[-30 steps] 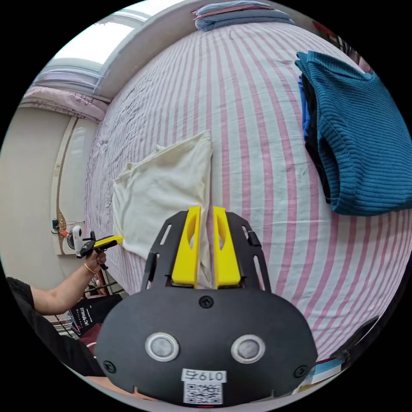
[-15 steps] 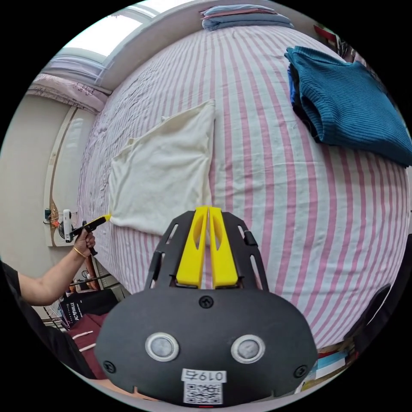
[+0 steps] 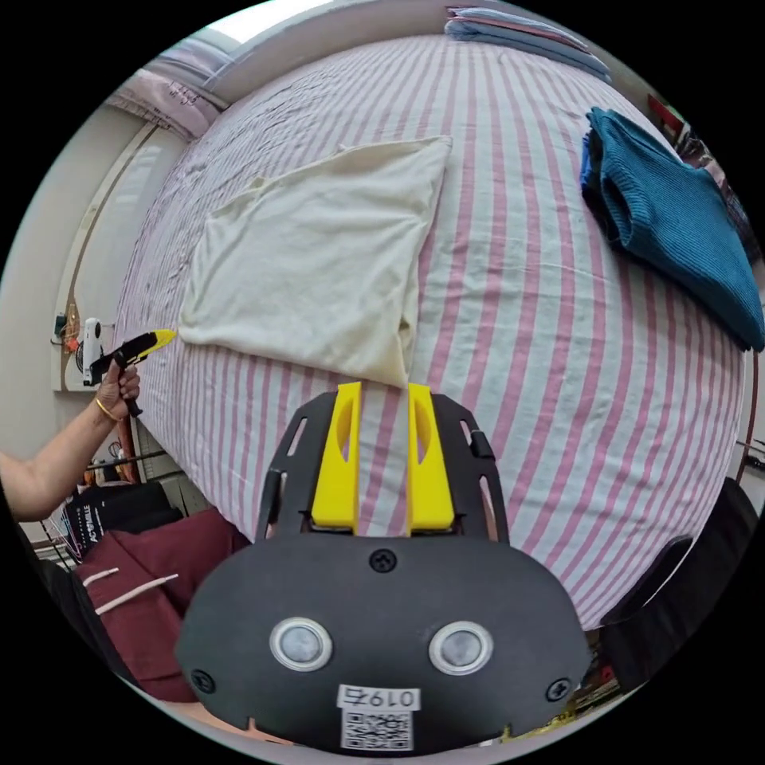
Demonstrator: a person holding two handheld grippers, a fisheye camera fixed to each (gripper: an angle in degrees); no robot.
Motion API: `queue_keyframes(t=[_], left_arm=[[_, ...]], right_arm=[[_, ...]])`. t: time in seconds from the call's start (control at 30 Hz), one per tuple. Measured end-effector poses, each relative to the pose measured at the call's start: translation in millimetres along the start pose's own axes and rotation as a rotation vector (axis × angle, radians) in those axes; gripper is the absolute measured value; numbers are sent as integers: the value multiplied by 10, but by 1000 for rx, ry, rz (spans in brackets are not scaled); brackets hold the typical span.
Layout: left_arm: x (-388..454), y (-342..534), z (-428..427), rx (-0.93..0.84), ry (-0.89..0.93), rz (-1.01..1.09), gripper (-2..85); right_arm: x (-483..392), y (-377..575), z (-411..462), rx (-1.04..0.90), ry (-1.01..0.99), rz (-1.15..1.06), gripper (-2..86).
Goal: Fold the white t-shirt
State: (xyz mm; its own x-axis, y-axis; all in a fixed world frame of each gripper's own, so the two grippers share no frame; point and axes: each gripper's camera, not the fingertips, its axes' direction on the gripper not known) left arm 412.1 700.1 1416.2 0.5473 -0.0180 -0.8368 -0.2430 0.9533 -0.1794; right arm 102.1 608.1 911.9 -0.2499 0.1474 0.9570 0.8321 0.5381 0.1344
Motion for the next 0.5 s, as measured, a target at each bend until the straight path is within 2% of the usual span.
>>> queue_keyframes(t=[0.1, 0.2, 0.33, 0.5], left_arm=[[-212, 112, 31, -27, 7, 15, 133], [-507, 157, 65, -30, 69, -54, 131], [-953, 198, 173, 43, 334, -260, 125], [-1006, 166, 378, -31, 275, -234, 113]], right_arm=[[14, 30, 87, -25, 71, -63, 91], [202, 23, 144, -7, -52, -2, 87], [445, 36, 228, 53, -168, 110, 86], [558, 20, 406, 20, -251, 126, 81]])
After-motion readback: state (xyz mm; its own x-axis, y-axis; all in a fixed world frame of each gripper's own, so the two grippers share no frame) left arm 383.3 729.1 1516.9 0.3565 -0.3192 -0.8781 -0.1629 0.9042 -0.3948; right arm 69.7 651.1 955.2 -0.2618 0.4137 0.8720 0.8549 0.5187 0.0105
